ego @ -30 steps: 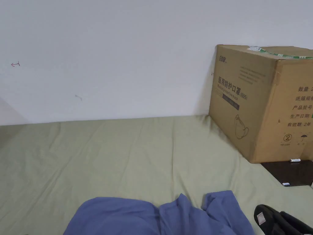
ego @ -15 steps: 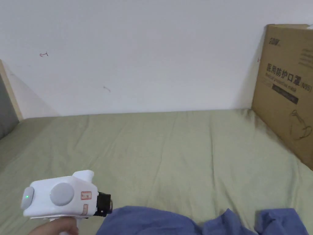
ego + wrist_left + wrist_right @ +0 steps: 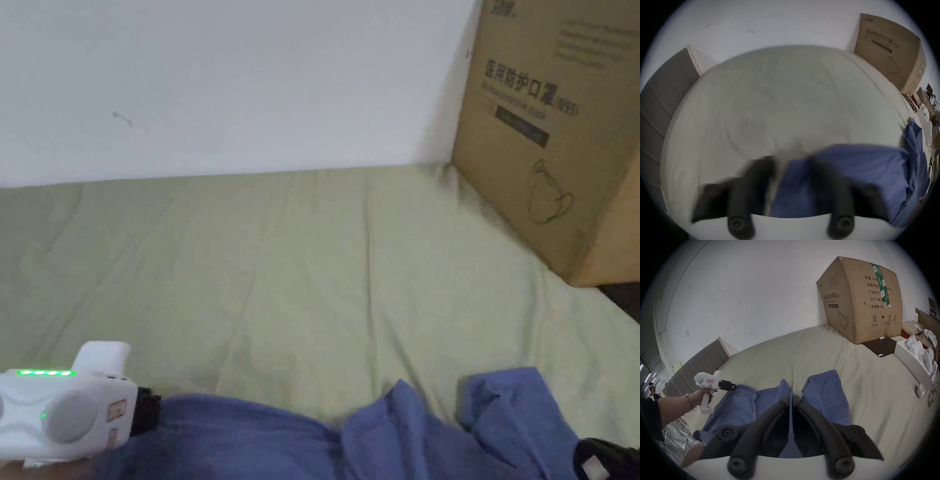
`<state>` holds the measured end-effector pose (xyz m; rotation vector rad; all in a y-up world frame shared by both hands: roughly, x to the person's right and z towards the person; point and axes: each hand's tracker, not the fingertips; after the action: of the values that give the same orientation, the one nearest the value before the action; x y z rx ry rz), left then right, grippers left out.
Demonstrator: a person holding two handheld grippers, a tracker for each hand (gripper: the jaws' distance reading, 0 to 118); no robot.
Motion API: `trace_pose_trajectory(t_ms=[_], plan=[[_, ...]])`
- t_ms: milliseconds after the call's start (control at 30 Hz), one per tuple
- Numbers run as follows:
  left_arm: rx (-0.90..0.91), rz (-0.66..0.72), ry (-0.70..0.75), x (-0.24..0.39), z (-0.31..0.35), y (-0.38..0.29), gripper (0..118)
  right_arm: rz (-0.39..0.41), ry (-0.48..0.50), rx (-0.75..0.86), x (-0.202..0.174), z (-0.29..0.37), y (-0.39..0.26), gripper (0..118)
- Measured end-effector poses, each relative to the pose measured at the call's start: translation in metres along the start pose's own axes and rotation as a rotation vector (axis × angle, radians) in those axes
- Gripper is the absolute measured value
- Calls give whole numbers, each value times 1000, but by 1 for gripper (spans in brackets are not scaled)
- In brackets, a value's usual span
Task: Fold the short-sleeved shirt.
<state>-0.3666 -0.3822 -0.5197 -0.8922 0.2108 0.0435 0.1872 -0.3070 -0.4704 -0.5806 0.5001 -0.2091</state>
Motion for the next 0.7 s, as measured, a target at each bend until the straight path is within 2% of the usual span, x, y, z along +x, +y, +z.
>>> trace_pose_trajectory(t_ms=[67,133,233,267,300,333,367,467,567,600,633,667,700], plan=[[-1,-44,18,13,25,-5,1,-37,-49,-65,22,-23,17,4],[5,-14,-75,11,35,-7,1,-92,-94,-142,46,-54,36,4],[79,-11,-87,5,55,-9,1,-89,-133,-258,72,-105,56,7],[109,-20,-73,3,60,-9,1,-88,-141,-318,78,-121,60,24],[128,-23,-53,0,65,-8,1,-89,-157,-354,85,-138,64,52],[132,-20,-43,-8,69,-5,1,-72,-187,-409,91,-154,66,89],[132,-15,-41,-12,70,-4,1,-55,-228,-455,97,-168,65,117],[120,-1,-49,-12,77,-5,1,-56,-341,-497,107,-199,59,117],[101,-4,-48,-13,73,-10,1,-35,-358,-679,103,-218,51,104],[85,-4,-41,2,84,-12,1,24,-392,-680,96,-221,48,95],[73,-2,-31,4,81,-15,1,106,-400,-636,83,-212,48,79],[58,0,-28,5,79,-18,1,112,-378,-628,77,-211,53,64],[45,4,-28,6,78,-22,1,119,-363,-636,70,-210,57,54]])
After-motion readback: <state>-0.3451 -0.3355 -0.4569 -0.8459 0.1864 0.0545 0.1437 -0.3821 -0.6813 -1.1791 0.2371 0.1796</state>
